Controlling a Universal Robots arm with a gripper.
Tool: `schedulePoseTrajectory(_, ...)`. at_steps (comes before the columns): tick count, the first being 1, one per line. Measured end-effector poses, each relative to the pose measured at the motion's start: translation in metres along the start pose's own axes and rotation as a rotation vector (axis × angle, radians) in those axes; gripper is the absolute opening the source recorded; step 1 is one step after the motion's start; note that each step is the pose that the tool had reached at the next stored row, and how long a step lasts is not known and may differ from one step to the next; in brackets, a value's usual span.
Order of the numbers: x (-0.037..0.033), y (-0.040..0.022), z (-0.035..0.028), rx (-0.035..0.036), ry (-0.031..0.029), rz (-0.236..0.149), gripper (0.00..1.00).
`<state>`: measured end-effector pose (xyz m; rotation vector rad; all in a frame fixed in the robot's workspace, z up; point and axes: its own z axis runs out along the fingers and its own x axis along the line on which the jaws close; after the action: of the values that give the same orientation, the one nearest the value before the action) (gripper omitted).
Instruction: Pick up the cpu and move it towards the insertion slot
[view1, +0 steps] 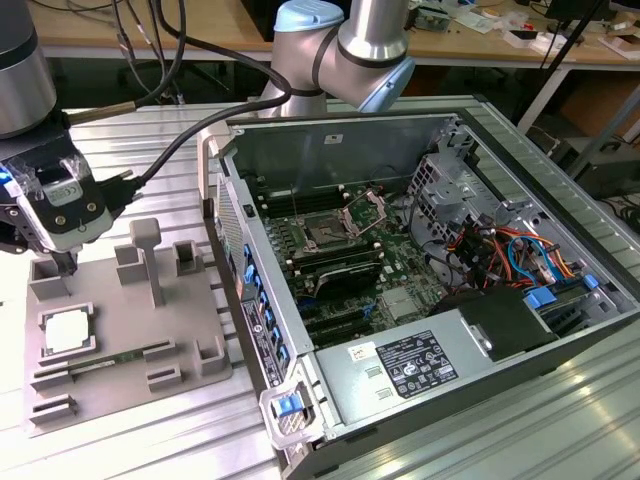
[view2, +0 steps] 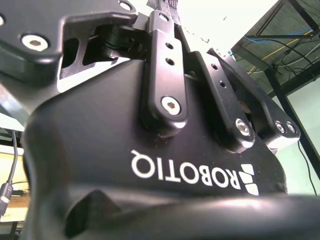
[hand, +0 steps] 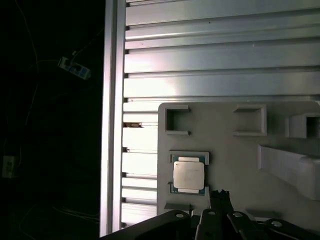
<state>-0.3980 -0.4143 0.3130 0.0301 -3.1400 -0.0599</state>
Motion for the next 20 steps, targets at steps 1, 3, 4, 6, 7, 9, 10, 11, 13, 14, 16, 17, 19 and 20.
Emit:
schedulePoseTrajectory(1, 0.0, 0.0, 0.0002, 0.0, 0.0, 0.0, 0.11)
schedulePoseTrajectory(3, 0.0, 0.0, 0.0005, 0.0, 0.0001, 0.0, 0.11)
schedulePoseTrajectory(4, 0.0, 0.0, 0.0008, 0.0, 0.0, 0.0, 0.11)
schedulePoseTrajectory(6, 0.0, 0.0, 0.0012, -0.0001, 0.0, 0.0, 0.11)
schedulePoseTrajectory(7, 0.0, 0.0, 0.0013, 0.0, 0.0, 0.0, 0.11)
schedulePoseTrajectory(9, 0.0, -0.0001, 0.0017, 0.0, 0.0, 0.0, 0.11)
schedulePoseTrajectory(10, 0.0, -0.0001, 0.0018, 0.0, 0.0, 0.0, 0.11)
schedulePoseTrajectory(11, 0.0, -0.0001, 0.0019, 0.0, 0.0, 0.0, 0.11)
schedulePoseTrajectory(13, 0.0, -0.0001, 0.0023, 0.0, 0.0, 0.0, 0.11)
schedulePoseTrajectory(14, 0.0, -0.0001, 0.0024, 0.0, 0.0, 0.0, 0.11)
schedulePoseTrajectory(16, 0.0, -0.0001, 0.0029, 0.0, 0.0, 0.0, 0.11)
schedulePoseTrajectory(17, 0.0, -0.0001, 0.0031, -0.0001, 0.0, 0.0, 0.11)
schedulePoseTrajectory(19, 0.0, -0.0001, 0.0034, 0.0, 0.0, 0.0, 0.11)
schedulePoseTrajectory(20, 0.0, -0.0001, 0.0035, -0.0001, -0.0001, 0.0, 0.11)
